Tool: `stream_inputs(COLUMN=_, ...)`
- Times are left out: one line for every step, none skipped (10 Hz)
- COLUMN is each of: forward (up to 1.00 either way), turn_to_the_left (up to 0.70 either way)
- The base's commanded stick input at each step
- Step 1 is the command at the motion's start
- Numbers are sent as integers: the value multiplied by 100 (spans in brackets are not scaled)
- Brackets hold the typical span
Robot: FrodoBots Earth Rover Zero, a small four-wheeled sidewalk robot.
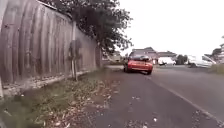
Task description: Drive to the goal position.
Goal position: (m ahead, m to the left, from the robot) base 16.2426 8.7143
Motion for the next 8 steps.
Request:
stream_inputs(forward=100, turn_to_the_left=-20)
stream_inputs(forward=100, turn_to_the_left=0)
stream_inputs(forward=100, turn_to_the_left=0)
stream_inputs(forward=100, turn_to_the_left=0)
stream_inputs(forward=100, turn_to_the_left=0)
stream_inputs(forward=100, turn_to_the_left=0)
stream_inputs(forward=100, turn_to_the_left=0)
stream_inputs(forward=100, turn_to_the_left=0)
